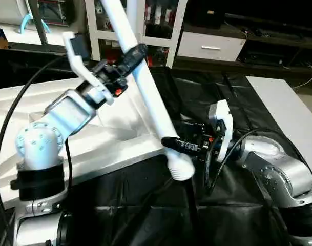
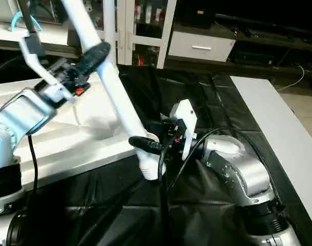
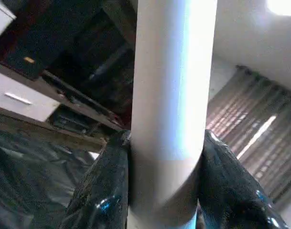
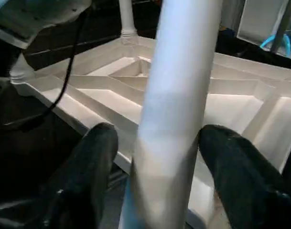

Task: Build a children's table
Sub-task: Insert table leg to table base

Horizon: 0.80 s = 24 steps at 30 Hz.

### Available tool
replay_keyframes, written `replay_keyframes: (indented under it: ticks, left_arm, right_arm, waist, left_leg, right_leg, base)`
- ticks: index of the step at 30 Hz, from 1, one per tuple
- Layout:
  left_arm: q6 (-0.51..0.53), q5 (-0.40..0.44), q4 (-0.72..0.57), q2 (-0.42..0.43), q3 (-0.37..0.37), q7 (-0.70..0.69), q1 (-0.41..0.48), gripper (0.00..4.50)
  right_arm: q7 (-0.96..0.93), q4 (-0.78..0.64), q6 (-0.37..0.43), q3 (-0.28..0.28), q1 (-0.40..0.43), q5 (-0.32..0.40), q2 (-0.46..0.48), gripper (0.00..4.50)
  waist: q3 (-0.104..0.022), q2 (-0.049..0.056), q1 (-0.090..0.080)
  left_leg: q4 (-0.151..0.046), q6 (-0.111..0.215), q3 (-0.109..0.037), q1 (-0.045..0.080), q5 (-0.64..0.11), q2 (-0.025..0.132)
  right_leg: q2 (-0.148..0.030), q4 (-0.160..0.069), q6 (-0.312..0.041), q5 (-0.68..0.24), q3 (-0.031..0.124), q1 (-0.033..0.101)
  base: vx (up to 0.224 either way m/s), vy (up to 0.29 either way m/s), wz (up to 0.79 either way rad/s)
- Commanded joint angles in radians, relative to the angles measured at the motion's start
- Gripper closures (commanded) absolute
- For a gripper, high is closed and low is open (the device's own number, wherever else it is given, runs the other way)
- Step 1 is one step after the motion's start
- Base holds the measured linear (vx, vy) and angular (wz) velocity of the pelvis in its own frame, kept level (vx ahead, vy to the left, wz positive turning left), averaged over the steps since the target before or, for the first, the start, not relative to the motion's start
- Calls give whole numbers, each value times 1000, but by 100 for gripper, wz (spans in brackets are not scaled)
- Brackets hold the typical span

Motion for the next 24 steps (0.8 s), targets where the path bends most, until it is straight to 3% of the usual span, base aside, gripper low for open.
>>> replay_keyframes:
  ticks: [1,4,6,10,14,20,24]
  left_arm:
    - [-7,47,-10,-14,-34,43,-40,288]
    - [-27,105,-20,-29,-60,92,-75,289]
    - [-37,196,-27,-13,-110,121,-112,289]
    - [-50,329,-28,-3,-185,192,-166,289]
    - [-49,399,-39,-8,-215,244,-199,289]
    - [-70,465,-32,-21,-225,261,-232,290]
    - [-70,467,-33,-25,-216,262,-234,290]
  right_arm:
    - [-39,13,-9,-6,-32,-40,3,123]
    - [-110,27,23,6,-66,-71,31,92]
    - [-199,55,63,15,-103,-113,62,85]
    - [-350,118,182,31,-171,-180,116,56]
    - [-414,188,180,53,-203,-249,149,54]
    - [-428,188,279,44,-221,-192,211,54]
    - [-419,185,301,36,-219,-180,217,54]
  waist:
    - [-92,17,-1]
    - [-93,17,-2]
    - [-95,18,-4]
    - [-96,18,-6]
    - [-95,19,-7]
    - [-95,19,-8]
    - [-93,19,-7]
  left_leg:
    - [-34,-45,19,10,183,-28]
    - [-32,-43,20,9,211,-30]
    - [-31,-43,19,12,243,-30]
    - [-30,-55,19,12,258,-32]
    - [-32,-81,20,12,234,-30]
    - [-34,-81,20,15,222,-28]
    - [-34,-88,20,14,214,-27]
  right_leg:
    - [-60,-31,-115,709,38,82]
    - [-59,-28,-112,742,39,83]
    - [-55,-25,-111,758,37,81]
    - [-54,-23,-95,768,37,82]
    - [-60,-24,-89,756,38,81]
    - [-62,-25,-86,754,38,80]
    - [-64,-26,-82,739,39,79]
  base:
    - [0,0,0]
    - [0,0,0]
    - [0,0,0]
    - [0,0,0]
    - [0,0,0]
    - [0,0,0]
    - [0,0,0]
